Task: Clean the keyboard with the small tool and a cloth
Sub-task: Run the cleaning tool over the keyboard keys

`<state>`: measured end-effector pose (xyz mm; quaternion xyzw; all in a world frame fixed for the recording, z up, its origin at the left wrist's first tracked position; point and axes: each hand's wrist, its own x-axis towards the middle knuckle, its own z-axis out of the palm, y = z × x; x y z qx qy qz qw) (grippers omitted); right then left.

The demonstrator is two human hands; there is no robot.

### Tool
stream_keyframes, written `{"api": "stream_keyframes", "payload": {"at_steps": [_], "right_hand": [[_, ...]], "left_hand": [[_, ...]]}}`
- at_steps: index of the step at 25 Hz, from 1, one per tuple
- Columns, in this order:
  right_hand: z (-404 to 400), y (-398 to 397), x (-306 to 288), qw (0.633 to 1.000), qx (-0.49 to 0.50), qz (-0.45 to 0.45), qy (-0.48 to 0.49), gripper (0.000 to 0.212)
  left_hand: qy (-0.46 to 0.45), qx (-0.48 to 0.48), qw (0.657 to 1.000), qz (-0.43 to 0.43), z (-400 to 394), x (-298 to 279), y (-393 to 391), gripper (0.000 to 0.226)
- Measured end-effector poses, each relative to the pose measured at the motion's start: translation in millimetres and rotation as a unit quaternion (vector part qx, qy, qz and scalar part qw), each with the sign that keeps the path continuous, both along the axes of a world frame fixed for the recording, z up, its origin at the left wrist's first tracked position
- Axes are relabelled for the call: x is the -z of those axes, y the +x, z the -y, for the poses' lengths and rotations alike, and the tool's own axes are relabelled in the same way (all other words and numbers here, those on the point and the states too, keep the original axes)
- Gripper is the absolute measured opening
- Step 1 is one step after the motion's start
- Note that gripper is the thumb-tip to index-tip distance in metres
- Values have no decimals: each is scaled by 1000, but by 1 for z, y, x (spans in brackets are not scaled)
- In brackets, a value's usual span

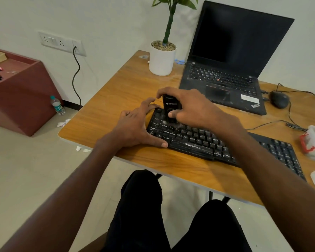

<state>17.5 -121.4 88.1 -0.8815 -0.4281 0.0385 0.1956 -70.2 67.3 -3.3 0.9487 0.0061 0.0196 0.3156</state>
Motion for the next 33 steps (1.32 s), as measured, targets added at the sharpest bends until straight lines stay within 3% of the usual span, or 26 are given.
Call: {"api": "stream_keyframes", "payload": {"at_steps": [2,4,6,9,13,18,22,26,28,31,33], "right_hand": [[-2,7,-4,999,29,-1,13,60],[-3,5,5,994,26,-69,75,57],[3,6,6,994,55,-87,40,56],[5,10,-5,994,89,-8,-56,56],[-1,-11,3,999,35,-19,34,56],[23,0,-14,987,103,48,-111,55],[25,-14,-8,999,44,-1,-15,57],[48,-4,-16,980,128,56,-141,53],[48,-8,-12,982,142,85,-86,54],[38,-23,0,996,60,-6,62,57],[45,-24,3,998,31,-29,53,57]], "left_hand": [[-2,0,1000,-2,0,-1,-1,147],[-1,3,1000,-6,1,-1,0,147],[0,0,1000,-7,0,-1,0,147],[-4,3,1000,-4,-2,1,1,148],[-1,4,1000,-6,-1,1,1,147],[-5,2,1000,-4,-2,1,1,146],[-4,1,1000,1,-1,0,1,144],[-8,5,1000,3,-2,2,1,141],[-7,7,1000,2,-2,2,2,141],[-3,2,1000,1,-1,1,2,140],[-4,-1,1000,-1,-1,0,2,140]]}}
